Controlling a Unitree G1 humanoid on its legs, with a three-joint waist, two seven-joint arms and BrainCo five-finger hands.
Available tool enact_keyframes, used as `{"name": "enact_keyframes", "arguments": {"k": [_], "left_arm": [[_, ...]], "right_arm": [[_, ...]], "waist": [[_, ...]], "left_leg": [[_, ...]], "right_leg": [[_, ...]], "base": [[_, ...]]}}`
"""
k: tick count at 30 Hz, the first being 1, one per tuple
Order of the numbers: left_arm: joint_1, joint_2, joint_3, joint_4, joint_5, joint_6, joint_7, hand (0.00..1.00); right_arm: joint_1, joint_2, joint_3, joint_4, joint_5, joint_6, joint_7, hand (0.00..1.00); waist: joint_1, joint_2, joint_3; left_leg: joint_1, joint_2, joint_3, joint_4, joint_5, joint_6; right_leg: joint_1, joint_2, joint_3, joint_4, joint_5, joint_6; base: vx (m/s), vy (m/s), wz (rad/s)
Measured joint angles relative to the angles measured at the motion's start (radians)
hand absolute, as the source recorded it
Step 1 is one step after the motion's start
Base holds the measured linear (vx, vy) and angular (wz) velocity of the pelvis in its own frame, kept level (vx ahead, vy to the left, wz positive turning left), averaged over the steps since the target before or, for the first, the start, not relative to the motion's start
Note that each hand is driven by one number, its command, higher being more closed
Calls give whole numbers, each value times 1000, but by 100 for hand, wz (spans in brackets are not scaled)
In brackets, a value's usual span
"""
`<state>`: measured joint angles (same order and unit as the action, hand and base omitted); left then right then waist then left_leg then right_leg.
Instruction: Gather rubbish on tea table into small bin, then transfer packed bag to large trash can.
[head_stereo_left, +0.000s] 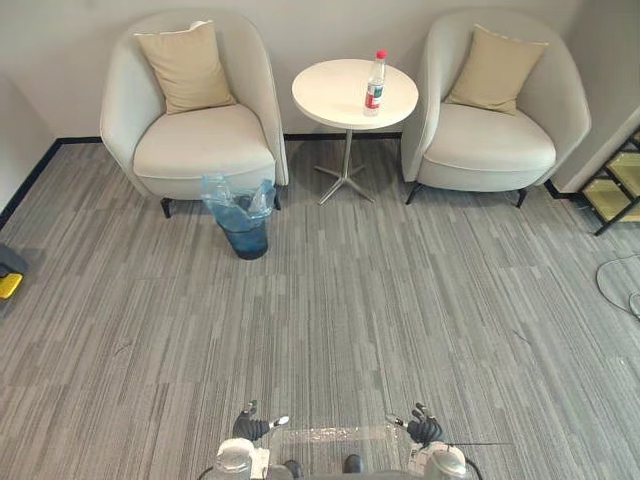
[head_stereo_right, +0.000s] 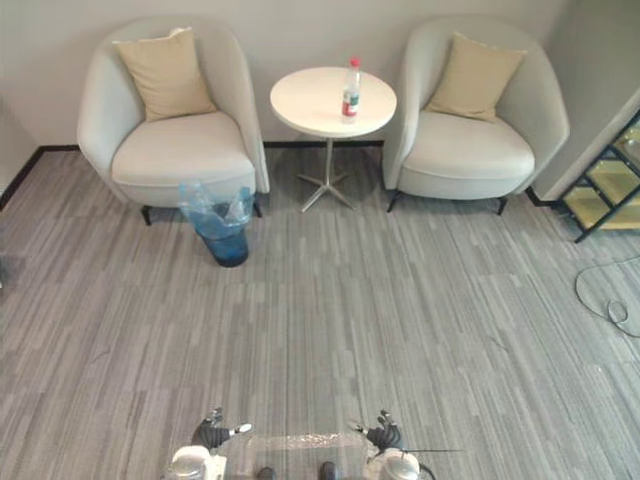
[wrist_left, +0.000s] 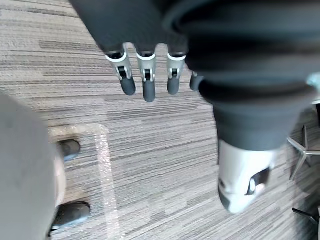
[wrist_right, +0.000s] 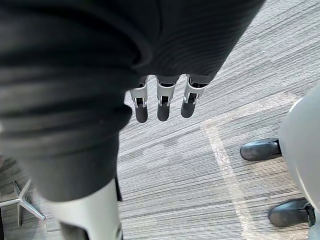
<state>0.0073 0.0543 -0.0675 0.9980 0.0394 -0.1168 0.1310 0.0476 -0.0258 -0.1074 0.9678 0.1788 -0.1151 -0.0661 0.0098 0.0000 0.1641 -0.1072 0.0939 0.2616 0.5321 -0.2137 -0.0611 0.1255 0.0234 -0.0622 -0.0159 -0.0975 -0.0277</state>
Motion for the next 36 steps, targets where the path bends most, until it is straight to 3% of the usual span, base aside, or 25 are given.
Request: {"name": "enact_keyframes", "arguments": {"k": [1, 2, 3, 6, 8, 9, 10, 13, 15, 16, 17, 18, 19, 20, 21, 22, 24, 27, 28, 29, 30, 32, 34, 35, 36], "left_arm": [[0, -5, 4, -17, 0, -1, 0, 0], [-2, -12, 6, -15, -1, -2, 1, 0], [-3, -13, 6, -15, -1, -1, 1, 0], [-8, -18, 3, -27, -3, -4, 2, 0], [-11, -26, 0, -29, -4, -4, 2, 0], [-12, -33, 1, -29, -4, -4, 2, 0], [-15, -32, 1, -34, -5, -4, 2, 0], [-27, -26, 12, -40, -6, -4, 2, 0], [-24, -28, 13, -35, -22, -4, 1, 0], [-23, -25, 12, -25, -25, -1, 2, 0], [-14, -21, 10, -24, -25, 3, 1, 0], [-12, -20, 9, -21, -25, 4, 1, 0], [-11, -13, 1, -3, -25, 7, 1, 0], [-12, -3, -11, 5, -26, 12, 1, 0], [-14, 0, -10, 6, -27, 13, 1, 0], [-24, 8, -10, 6, -34, 14, 2, 0], [-28, 8, -10, 6, -40, 14, 2, 0], [-12, 3, -12, 7, -40, 14, 1, 0], [4, 5, -10, 7, -40, 14, 1, 0], [1, -10, -5, 17, -40, 17, 3, 0], [1, -17, -5, 13, -40, 12, 2, 0], [-14, -45, 2, 12, -40, 13, 2, 0], [-11, -58, 7, 11, -40, 13, 1, 0], [-12, -65, 12, -5, -40, 14, 1, 0], [-12, -68, 11, -31, -40, 12, 1, 0]], "right_arm": [[0, -13, 1, -8, 2, 0, -1, 0], [-10, -19, 3, -9, 18, 0, -3, 0], [-11, -24, 1, -8, 19, 1, -6, 0], [-8, -34, -3, -8, 20, 2, -16, 0], [-8, -36, -3, -8, 20, 3, -17, 0], [-8, -36, -2, -7, 20, 3, -19, 0], [-15, -30, 0, -7, 20, 4, -20, 0], [-16, -9, 6, -7, 19, 4, -17, 0], [-20, -12, 6, -7, 19, 4, -16, 0], [-26, -12, 6, -7, 18, 3, -14, 0], [-28, -12, 13, -9, 18, 2, -12, 0], [-30, -11, 13, -8, 18, 3, -11, 0], [-32, -13, 11, -18, 17, -2, -10, 0], [-28, -15, 12, -12, 17, -2, -10, 0], [-30, -14, 13, -12, 17, -2, -10, 0], [-40, -12, 14, -12, 17, -2, -8, 0], [-46, -14, 13, -14, 17, -3, -8, 0], [-49, -15, 13, -20, 17, -3, -6, 0], [-35, -11, 14, -16, 17, -3, -1, 0], [-39, -25, 13, -16, 16, -3, 5, 0], [-43, -31, 12, -18, 17, -2, 5, 0], [-37, -37, 2, -13, 17, -1, 5, 0], [-38, -41, 2, -15, 18, -2, 4, 0], [-37, -43, 2, -17, 20, -2, 1, 0], [-34, -36, 3, -18, 24, -1, -4, 0]], "waist": [[3, 20, 17], [10, 31, 25], [10, 35, 27], [13, 29, 34], [15, 30, 36], [22, 37, 35], [39, 29, 37], [52, 13, 43], [57, 11, 42], [55, 11, 41], [48, 10, 41], [48, 11, 42], [42, 11, 41], [31, 18, 43], [30, 18, 43], [28, 18, 43], [26, 20, 44], [10, 13, 41], [3, -12, 29], [-5, 6, 24], [-7, 18, 16], [-4, 43, 18], [0, 62, 34], [0, 65, 49], [16, 51, 60]], "left_leg": [[-42, 36, 11, 147, 12, -10], [-88, 53, 1, 228, -15, -11], [-93, 52, -3, 223, -32, -14], [-135, 9, -30, 36, -51, -4], [-137, -24, -53, -177, 17, -9], [-130, -34, -72, -272, 115, 4], [-105, -54, -55, -292, 151, 25], [-112, -65, -38, -223, 83, 67], [-56, -65, -1, -233, 52, 78], [1, -67, 20, -271, 41, 85], [68, -72, 35, -317, 25, 85], [101, -75, 38, -329, 22, 86], [170, -75, 45, -363, 19, 84], [231, -66, 38, -399, 19, 84], [245, -60, 34, -406, 19, 84], [267, -32, 25, -416, 19, 84], [275, -12, 16, -417, 19, 84], [334, 5, -14, -424, -3, 46], [371, -11, -52, -424, -32, -2], [402, 8, -90, -417, -53, -28], [389, 24, -104, -393, -52, -29], [233, 84, -174, -46, -37, -45], [132, 138, -192, 212, 24, -63], [78, 167, -179, 343, 17, -62], [13, 174, -150, 432, -5, -57]], "right_leg": [[20, 9, 24, 10, -10, -12], [34, 9, 55, 21, -22, -17], [35, 5, 67, 26, -27, -20], [33, -43, 112, 34, -51, -13], [33, -67, 130, 39, -77, 11], [34, -73, 144, 45, -98, 29], [33, -91, 156, 44, -105, 41], [28, -107, 154, 92, -100, 57], [-24, -110, 168, 258, -124, 92], [-97, -105, 176, 445, -122, 123], [-184, -111, 168, 657, -91, 203], [-209, -116, 150, 729, -91, 209], [-247, -142, 62, 824, -125, 171], [-275, -171, -63, 823, -163, 115], [-285, -175, -102, 804, -174, 101], [-334, -169, -197, 686, -190, 75], [-376, -151, -214, 557, -167, 72], [-415, -116, -159, 262, 46, 62], [-415, -118, -106, 223, 170, 32], [-433, -103, -106, 315, 174, 51], [-438, -101, -115, 339, 144, 34], [-394, -67, -144, 334, 50, 33], [-321, -34, -153, 290, 28, 13], [-262, -15, -158, 261, 19, 2], [-188, -8, -158, 223, 8, -15]], "base": [[105, 1, -52], [133, 32, -60], [187, 109, -67], [198, 141, -47], [204, 156, -22], [303, 230, -34], [310, 226, -35], [378, 210, -22], [304, 145, -39], [305, 150, -55], [299, 149, -51], [327, 137, -27], [360, 99, 0], [371, 76, 9], [438, 7, 24], [432, -57, 25], [402, -113, 23], [431, -210, 31], [477, -284, 37], [456, -276, 36], [421, -286, 35], [432, -366, 28], [353, -257, 3], [366, -147, 2], [347, -139, 2]]}}
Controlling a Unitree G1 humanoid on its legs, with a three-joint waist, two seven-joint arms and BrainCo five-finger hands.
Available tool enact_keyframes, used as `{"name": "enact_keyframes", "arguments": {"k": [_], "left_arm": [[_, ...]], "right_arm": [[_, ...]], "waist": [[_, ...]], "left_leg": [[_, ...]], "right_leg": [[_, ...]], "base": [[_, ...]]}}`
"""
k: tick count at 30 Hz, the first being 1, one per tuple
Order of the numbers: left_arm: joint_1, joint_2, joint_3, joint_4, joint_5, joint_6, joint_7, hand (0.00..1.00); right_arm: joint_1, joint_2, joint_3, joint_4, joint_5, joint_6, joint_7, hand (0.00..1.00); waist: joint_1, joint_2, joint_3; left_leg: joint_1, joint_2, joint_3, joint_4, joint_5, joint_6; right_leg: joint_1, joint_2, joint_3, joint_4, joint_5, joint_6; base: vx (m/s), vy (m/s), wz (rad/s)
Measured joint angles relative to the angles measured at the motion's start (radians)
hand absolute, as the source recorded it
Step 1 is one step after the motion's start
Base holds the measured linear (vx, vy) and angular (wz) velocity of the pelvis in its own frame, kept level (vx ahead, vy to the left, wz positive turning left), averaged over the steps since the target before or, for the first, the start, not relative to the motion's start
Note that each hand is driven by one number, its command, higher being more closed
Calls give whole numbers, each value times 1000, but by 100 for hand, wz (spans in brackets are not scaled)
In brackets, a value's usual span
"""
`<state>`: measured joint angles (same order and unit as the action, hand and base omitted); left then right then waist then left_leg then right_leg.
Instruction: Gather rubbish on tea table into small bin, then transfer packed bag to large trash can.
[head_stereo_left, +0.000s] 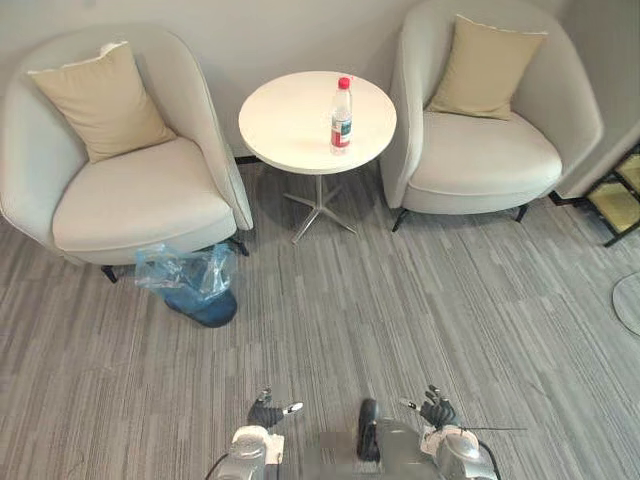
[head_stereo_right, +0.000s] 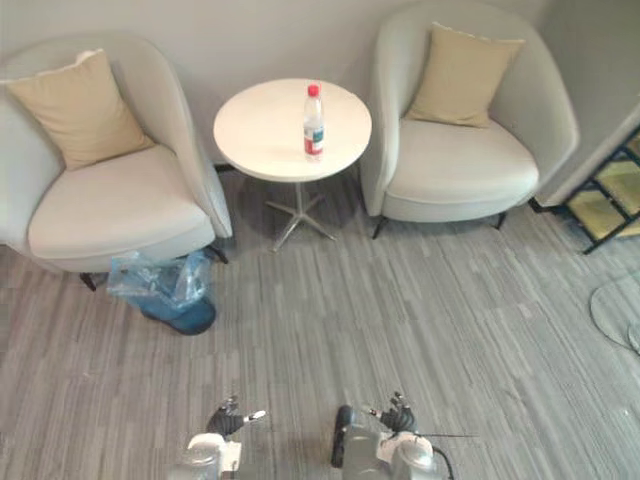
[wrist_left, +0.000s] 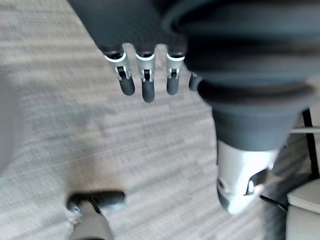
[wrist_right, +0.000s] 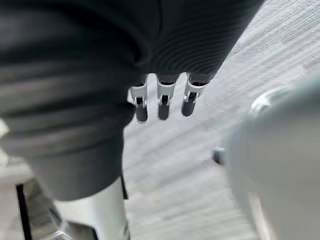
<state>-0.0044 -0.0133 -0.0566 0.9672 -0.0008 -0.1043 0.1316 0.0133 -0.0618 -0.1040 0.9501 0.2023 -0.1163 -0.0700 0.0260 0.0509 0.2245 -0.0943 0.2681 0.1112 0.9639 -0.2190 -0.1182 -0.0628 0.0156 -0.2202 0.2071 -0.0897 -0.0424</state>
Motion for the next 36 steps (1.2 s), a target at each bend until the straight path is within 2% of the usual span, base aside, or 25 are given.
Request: {"name": "enact_keyframes", "arguments": {"k": [2, 4, 5, 6, 7, 8, 10, 11, 13, 14, 16, 18, 20, 23, 24, 25, 26, 27, 28, 29, 31, 32, 34, 35, 36], "left_arm": [[-1, -4, -8, -41, -1, -7, 0, 0], [-1, -4, -11, -53, -1, -15, 0, 0], [-1, -4, -11, -54, -2, -15, 0, 0], [0, -4, -11, -54, -2, -16, 0, 0], [-2, -4, -11, -55, -2, -17, 0, 0], [-5, 0, -11, -53, -2, -18, -1, 0], [-17, 4, -8, -46, -2, -17, -1, 0], [-21, 6, 1, -49, -3, -16, -3, 0], [-16, 8, 3, -48, -3, -17, -3, 0], [-15, 8, -1, -34, -5, -15, -6, 0], [-13, 28, -13, -8, -5, -11, -10, 0], [-10, 45, -22, 3, -4, -5, -9, 0], [-4, 55, -20, 18, -5, 1, -7, 0], [-5, 56, -19, 20, -5, 3, -8, 0], [-2, 56, -19, 19, -4, 3, -7, 0], [2, 61, -17, 19, -4, 2, -7, 0], [6, 66, -10, 19, -3, 2, -6, 0], [11, 73, -1, 19, -3, 2, -6, 0], [1, 48, 26, 37, -3, 5, -4, 0], [1, 21, 37, 35, -2, 2, -5, 0], [-6, -2, 37, 38, -2, 2, -4, 0], [-6, -7, 29, 39, -2, 2, -7, 0], [-7, -6, 28, 34, -1, 2, -7, 0], [-12, -2, 26, 32, 0, 2, -7, 0], [-12, -2, 26, 32, 0, 2, -7, 0]], "right_arm": [[7, 16, 0, 4, 25, 0, -8, 0], [3, 20, 1, 3, 35, 0, -10, 0], [0, 21, 3, 2, 35, 0, -10, 0], [-1, 21, 4, 2, 35, 0, -10, 0], [-2, 20, 11, 3, 35, 0, -10, 0], [-6, 21, 22, 3, 33, 0, -10, 0], [-14, 30, 30, 4, 31, 0, -8, 0], [-18, 34, 31, 0, 27, -1, -7, 0], [-20, 44, 34, 2, 15, -1, -6, 0], [-21, 42, 36, 6, -1, -2, 0, 0], [-6, 54, 47, 7, -8, 0, 13, 0], [7, 53, 51, -13, -8, -1, 20, 0], [7, 51, 50, -14, -8, -1, 23, 0], [-14, 40, 50, -17, -8, -1, 30, 0], [-15, 37, 50, -17, -8, -1, 30, 0], [-6, 38, 51, -14, -8, -1, 30, 0], [6, 44, 54, -10, -8, 0, 30, 0], [19, 51, 60, -7, -7, 0, 30, 0], [-7, 31, 61, 5, -8, 2, 29, 0], [-10, 17, 59, 11, -8, 1, 30, 0], [-6, 10, 55, 14, -8, 2, 30, 0], [-1, 9, 45, 13, -7, 1, 29, 0], [8, 18, 46, 12, -6, 1, 29, 0], [13, 22, 45, 13, -5, 4, 25, 0], [13, 22, 45, 13, -5, 4, 25, 0]], "waist": [[25, -15, 3], [39, -13, 2], [44, -8, 0], [46, -6, -1], [62, -7, -1], [81, -6, -5], [82, -37, -5], [93, -42, -7], [99, -39, -9], [93, -39, -12], [75, -60, -14], [63, -64, -14], [40, -63, -14], [24, -36, -3], [24, -32, -1], [24, -49, -10], [26, -75, -25], [25, -110, -36], [29, -55, -30], [24, -29, -51], [20, 8, -51], [17, 12, -49], [20, 0, -42], [34, -8, -36], [34, -8, -36]], "left_leg": [[-117, -55, 49, -95, -36, 44], [-149, -108, 41, -288, -28, 49], [-152, -163, 23, -544, 18, 45], [-150, -181, 12, -631, 46, 42], [-143, -208, -6, -761, 170, 42], [-112, -228, -3, -818, 266, 78], [-109, -257, 6, -805, 256, 132], [-100, -269, 21, -763, 208, 150], [-56, -269, 36, -769, 161, 152], [-11, -273, 42, -777, 120, 156], [96, -308, 36, -805, 60, 155], [182, -317, 27, -812, 37, 164], [246, -305, 3, -823, 21, 168], [281, -245, -46, -823, 18, 165], [300, -230, -64, -822, 11, 151], [322, -233, -83, -820, -13, 112], [329, -250, -105, -819, -33, 87], [346, -274, -129, -816, -52, 82], [358, -234, -150, -784, -85, 79], [329, -211, -168, -725, -83, 76], [296, -179, -189, -622, -75, 63], [247, -163, -177, -480, -46, 15], [163, -138, -152, -269, 23, -41], [83, -100, -76, -131, -30, -1], [78, -99, -72, -128, -35, 2]], "right_leg": [[96, -4, 0, -83, -8, 0], [124, -7, 1, -114, -7, 4], [148, -12, 1, -138, -15, 17], [158, -13, 2, -148, -19, 23], [187, -18, 17, -166, -25, 43], [214, -23, 38, -186, -32, 65], [216, -57, 46, -188, -37, 81], [215, -75, 97, -132, -41, 90], [193, -81, 138, -22, -66, 126], [126, -88, 171, 180, -91, 164], [-26, -136, 187, 595, -53, 203], [-89, -164, 139, 735, -105, 155], [-129, -181, 48, 667, -162, 125], [-186, -102, 41, 359, -152, 100], [-188, -63, 83, 198, -90, 99], [-178, -46, 148, 32, 36, 98], [-181, -52, 183, -25, 147, 92], [-182, -70, 200, -28, 236, 54], [-186, -38, 175, 38, 195, 47], [-167, -28, 155, 27, 146, 36], [-110, -9, 112, -12, 127, 20], [-55, 5, 94, -50, 116, 8], [12, 11, 86, -88, 100, -7], [81, 13, 75, -125, 89, -21], [85, 12, 75, -128, 88, -22]], "base": [[353, -126, -6], [313, 11, -13], [283, 61, -7], [374, 100, -11], [375, 101, -20], [582, 143, -16], [593, 145, 9], [454, 135, 4], [325, 114, -23], [355, 125, -29], [415, 101, -1], [438, 44, 24], [443, 3, 45], [528, -99, 47], [556, -172, 57], [480, -168, 59], [402, -170, 58], [422, -205, 39], [549, -276, 45], [521, -256, 28], [365, -205, 53], [322, -199, 58], [304, -157, 29], [247, -102, 12], [269, -100, 3]]}}
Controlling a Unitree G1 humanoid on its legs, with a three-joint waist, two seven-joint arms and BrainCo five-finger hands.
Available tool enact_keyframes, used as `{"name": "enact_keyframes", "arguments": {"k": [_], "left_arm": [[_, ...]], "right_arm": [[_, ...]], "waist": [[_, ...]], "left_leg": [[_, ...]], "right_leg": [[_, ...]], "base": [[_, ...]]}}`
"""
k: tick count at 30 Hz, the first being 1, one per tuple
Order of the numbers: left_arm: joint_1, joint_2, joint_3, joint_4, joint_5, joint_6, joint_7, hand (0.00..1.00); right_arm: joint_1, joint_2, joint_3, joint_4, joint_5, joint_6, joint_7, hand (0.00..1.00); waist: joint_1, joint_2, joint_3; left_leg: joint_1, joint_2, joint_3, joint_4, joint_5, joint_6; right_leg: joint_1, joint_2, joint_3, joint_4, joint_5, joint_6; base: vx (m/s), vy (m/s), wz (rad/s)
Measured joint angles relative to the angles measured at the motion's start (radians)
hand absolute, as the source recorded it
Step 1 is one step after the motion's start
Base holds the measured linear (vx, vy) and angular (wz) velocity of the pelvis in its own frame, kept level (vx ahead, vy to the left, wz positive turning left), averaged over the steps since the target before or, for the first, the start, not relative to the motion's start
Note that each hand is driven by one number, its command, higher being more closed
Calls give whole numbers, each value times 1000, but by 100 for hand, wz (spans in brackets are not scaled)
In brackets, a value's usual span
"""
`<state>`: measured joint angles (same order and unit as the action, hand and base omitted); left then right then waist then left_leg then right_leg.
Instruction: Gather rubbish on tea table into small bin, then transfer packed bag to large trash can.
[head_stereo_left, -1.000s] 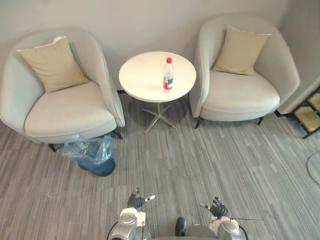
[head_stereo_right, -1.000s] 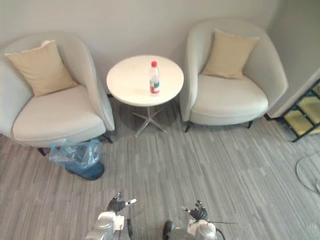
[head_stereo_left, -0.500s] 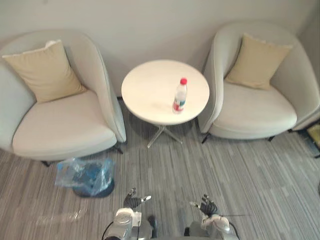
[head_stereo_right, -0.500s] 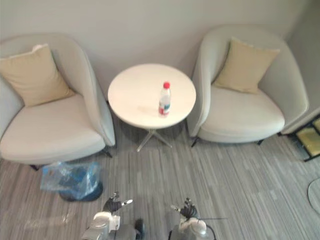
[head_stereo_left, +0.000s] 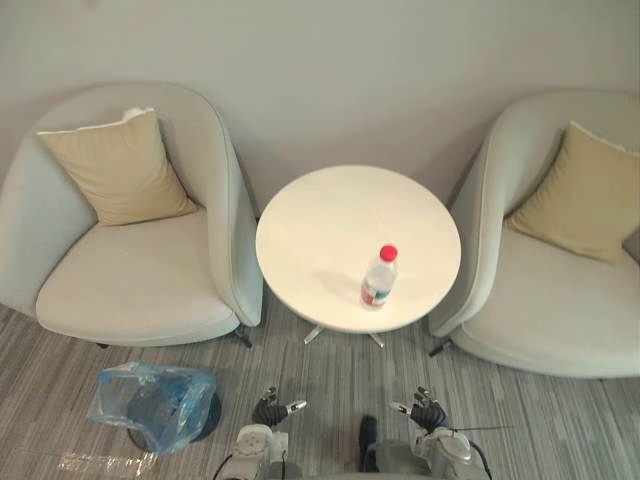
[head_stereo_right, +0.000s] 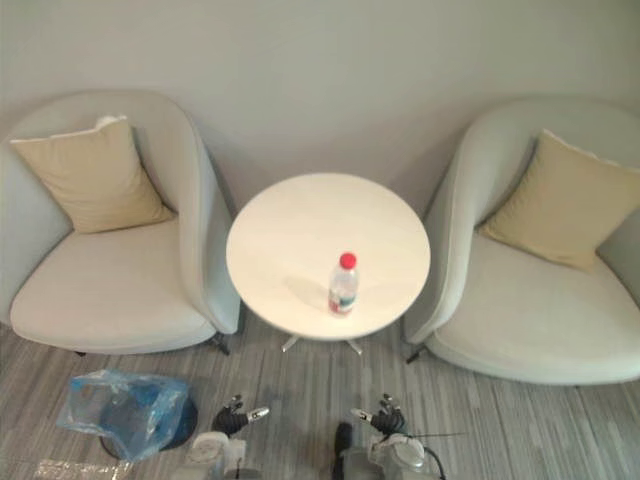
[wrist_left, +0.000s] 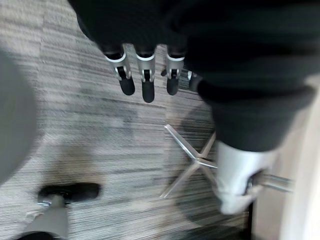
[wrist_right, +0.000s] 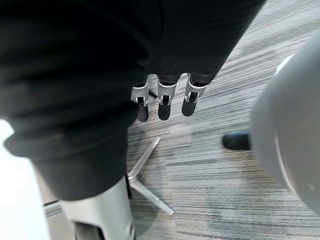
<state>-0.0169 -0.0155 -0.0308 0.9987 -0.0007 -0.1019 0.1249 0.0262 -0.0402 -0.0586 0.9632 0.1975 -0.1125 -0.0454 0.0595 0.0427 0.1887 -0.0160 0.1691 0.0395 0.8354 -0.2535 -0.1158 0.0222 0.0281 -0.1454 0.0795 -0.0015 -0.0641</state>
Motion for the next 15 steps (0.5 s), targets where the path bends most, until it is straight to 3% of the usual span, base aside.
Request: {"name": "enact_keyframes", "arguments": {"k": [1, 3, 5, 6, 7, 11, 15], "left_arm": [[0, 0, -10, -7, 0, 0, 0, 0], [-1, 0, -35, -16, 0, 0, 0, 0], [-1, 0, -46, -17, 0, 0, 0, 0], [0, -3, -48, -16, 0, 0, 0, 0], [0, 2, -48, -15, 0, 0, 1, 0], [1, 49, -68, -7, 1, 2, 5, 0], [12, 54, -68, -6, 2, 2, 6, 0]], "right_arm": [[0, 0, -1, -2, 0, 0, -4, 0], [-4, -6, -19, -4, 1, -1, -16, 0], [0, -14, -18, -8, 1, -1, -18, 0], [7, -19, -17, -11, 0, -1, -20, 0], [15, -19, -16, -12, -1, 1, -27, 0], [19, 1, -3, -75, -13, -1, -38, 0], [49, -2, 28, -172, -50, -3, -57, 0]], "waist": [[-1, -10, 6], [-1, -11, 7], [-1, -2, 2], [-1, 14, -3], [5, 18, -7], [4, -29, -8], [2, -33, -23]], "left_leg": [[-40, 3, 41, -14, -34, 26], [-85, -19, 61, -146, -55, 37], [-93, -48, 46, -388, -23, 25], [-90, -58, 14, -513, 43, 14], [-68, -76, 8, -550, 121, 35], [3, -132, 36, -645, 142, 68], [42, -157, 42, -696, 149, 80]], "right_leg": [[27, -7, -1, -19, -4, 2], [47, -24, 2, -30, -11, 13], [50, -36, 16, -28, -24, 34], [49, -33, 20, -24, -33, 48], [51, -37, 42, -19, -42, 67], [74, -88, 66, -20, -65, 105], [87, -109, 71, -33, -78, 119]], "base": [[148, -17, -1], [157, 20, -5], [110, 92, -13], [146, 189, -18], [147, 194, -12], [152, 127, -6], [107, 67, -4]]}}
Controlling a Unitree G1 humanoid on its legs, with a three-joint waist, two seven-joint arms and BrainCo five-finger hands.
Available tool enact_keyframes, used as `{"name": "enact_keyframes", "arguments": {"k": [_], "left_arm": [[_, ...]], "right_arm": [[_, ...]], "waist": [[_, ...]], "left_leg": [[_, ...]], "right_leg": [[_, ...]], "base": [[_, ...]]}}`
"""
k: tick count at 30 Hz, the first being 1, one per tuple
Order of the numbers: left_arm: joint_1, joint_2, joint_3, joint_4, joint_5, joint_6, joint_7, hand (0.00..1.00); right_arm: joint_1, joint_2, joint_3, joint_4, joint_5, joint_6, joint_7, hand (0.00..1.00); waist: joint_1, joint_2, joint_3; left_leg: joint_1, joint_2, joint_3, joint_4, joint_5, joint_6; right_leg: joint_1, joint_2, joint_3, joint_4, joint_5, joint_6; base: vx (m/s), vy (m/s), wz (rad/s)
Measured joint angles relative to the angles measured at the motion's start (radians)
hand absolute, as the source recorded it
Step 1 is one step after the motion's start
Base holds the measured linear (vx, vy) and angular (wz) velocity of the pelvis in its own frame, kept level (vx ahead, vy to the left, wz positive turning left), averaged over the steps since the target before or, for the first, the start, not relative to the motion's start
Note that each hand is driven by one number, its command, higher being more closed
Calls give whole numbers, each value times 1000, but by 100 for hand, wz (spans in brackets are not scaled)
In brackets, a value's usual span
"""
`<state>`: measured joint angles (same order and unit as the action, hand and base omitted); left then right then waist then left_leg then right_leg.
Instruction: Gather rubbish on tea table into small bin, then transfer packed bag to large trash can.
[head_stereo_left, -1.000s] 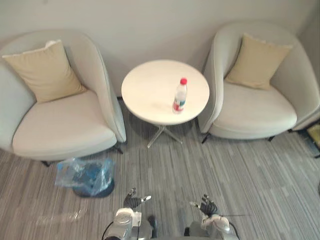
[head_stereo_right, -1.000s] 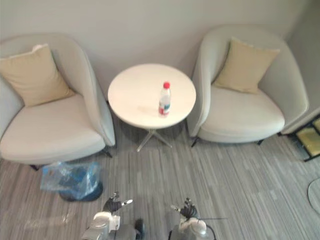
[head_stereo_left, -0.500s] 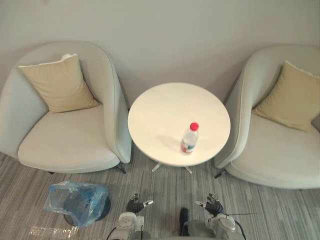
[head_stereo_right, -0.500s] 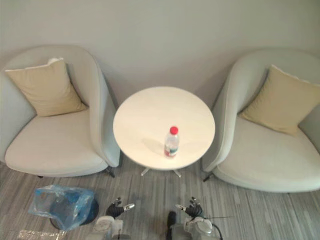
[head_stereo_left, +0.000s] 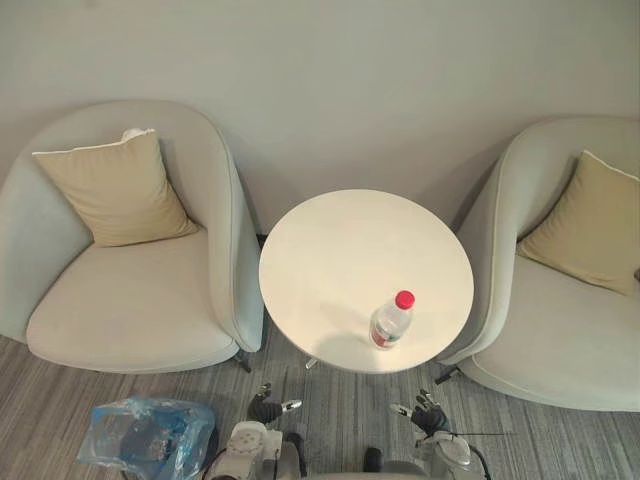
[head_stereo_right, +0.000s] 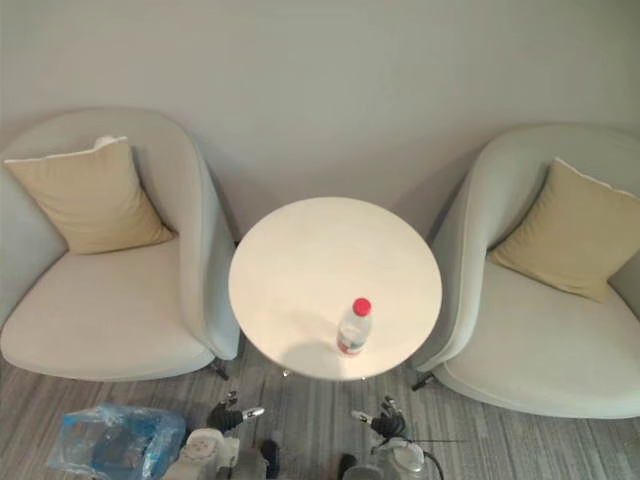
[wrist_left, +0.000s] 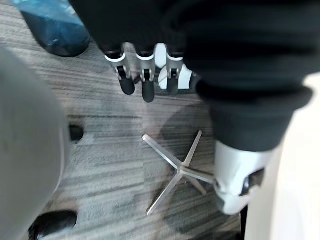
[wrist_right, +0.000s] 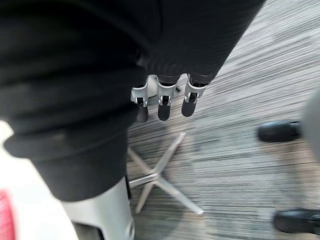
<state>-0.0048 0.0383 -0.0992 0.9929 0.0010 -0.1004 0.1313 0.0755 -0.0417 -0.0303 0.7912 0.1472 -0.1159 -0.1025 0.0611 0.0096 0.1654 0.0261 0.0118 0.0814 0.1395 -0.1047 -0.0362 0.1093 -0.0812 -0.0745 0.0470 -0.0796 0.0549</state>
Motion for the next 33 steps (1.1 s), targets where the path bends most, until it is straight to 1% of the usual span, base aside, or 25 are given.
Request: {"name": "enact_keyframes", "arguments": {"k": [3, 4, 6, 8, 9, 11, 14, 19, 20, 24, 28, 33], "left_arm": [[1, 8, -14, 0, 5, 0, 1, 0], [7, 9, -29, 0, 15, 0, 2, 0], [8, 13, -41, 0, 18, 0, 2, 0], [10, 9, -48, 0, 23, -1, 2, 0], [11, 9, -48, 1, 26, -1, 2, 0], [19, 11, -57, 2, 38, -2, 2, 0], [24, 17, -67, 2, 38, -3, 2, 0], [26, 19, -80, 1, 57, -6, -1, 0], [26, 19, -80, 0, 58, -7, -1, 0], [27, 21, -92, 0, 77, -14, -7, 0], [27, 22, -96, -1, 77, -18, -9, 0], [27, 21, -96, -11, 76, -20, -9, 0]], "right_arm": [[61, -3, 6, -102, -48, 6, -22, 0], [102, -4, 9, -191, -82, 6, -33, 0], [136, -12, 14, -286, -115, 3, -41, 0], [172, -32, 17, -414, -159, -14, -48, 0], [174, -34, 17, -434, -169, -19, -50, 0], [176, -37, 17, -483, -212, -44, -54, 0], [161, -37, 37, -515, -244, -54, -54, 0], [160, -37, 56, -582, -307, -64, -46, 0], [155, -39, 62, -585, -307, -71, -45, 0], [121, -40, 93, -585, -344, -74, -30, 0], [91, -42, 118, -585, -345, -75, -26, 0], [41, -43, 124, -579, -343, -76, -26, 0]], "waist": [[0, 0, 0], [-5, 0, 0], [-7, 0, -2], [-16, -2, -5], [-16, -4, -8], [-19, -14, -28], [-19, -21, -34], [-19, -19, -35], [-19, -19, -35], [-18, -20, -35], [-17, -19, -35], [-5, -17, -34]], "left_leg": [[1, -4, -5, -7, 0, 1], [9, -3, -5, -20, 2, 2], [10, 0, -7, -20, 2, 2], [12, 4, -8, -27, 4, 2], [13, 4, -8, -32, 7, 2], [21, 6, -10, -58, 24, 0], [38, 8, -10, -93, 44, -4], [43, 9, -10, -128, 61, -4], [43, 9, -10, -134, 66, -5], [43, 8, -16, -137, 67, -5], [36, 5, -38, -137, 67, -5], [22, 3, -65, -137, 70, -5]], "right_leg": [[-2, 2, 7, -4, -1, 0], [-2, 6, 16, -5, -1, 0], [-3, 11, 28, -6, 0, -1], [-5, 15, 31, -7, 1, -3], [-6, 16, 32, -7, 1, -4], [-14, 19, 33, -13, 4, -8], [-13, 22, 36, -16, 8, -11], [-25, 25, 42, -16, 11, -10], [-28, 25, 42, -17, 12, -11], [-26, 25, 35, -19, 12, -11], [-18, 24, 17, -31, 12, -11], [-17, 24, -9, -36, 12, -11]], "base": [[94, 1, -9], [40, -10, -13], [24, -30, -18], [-16, -36, -9], [-36, -28, -1], [-55, -32, 1], [-57, -29, -1], [-35, -14, -2], [0, 0, 0], [12, -5, 3], [22, -14, 14], [10, -21, 17]]}}
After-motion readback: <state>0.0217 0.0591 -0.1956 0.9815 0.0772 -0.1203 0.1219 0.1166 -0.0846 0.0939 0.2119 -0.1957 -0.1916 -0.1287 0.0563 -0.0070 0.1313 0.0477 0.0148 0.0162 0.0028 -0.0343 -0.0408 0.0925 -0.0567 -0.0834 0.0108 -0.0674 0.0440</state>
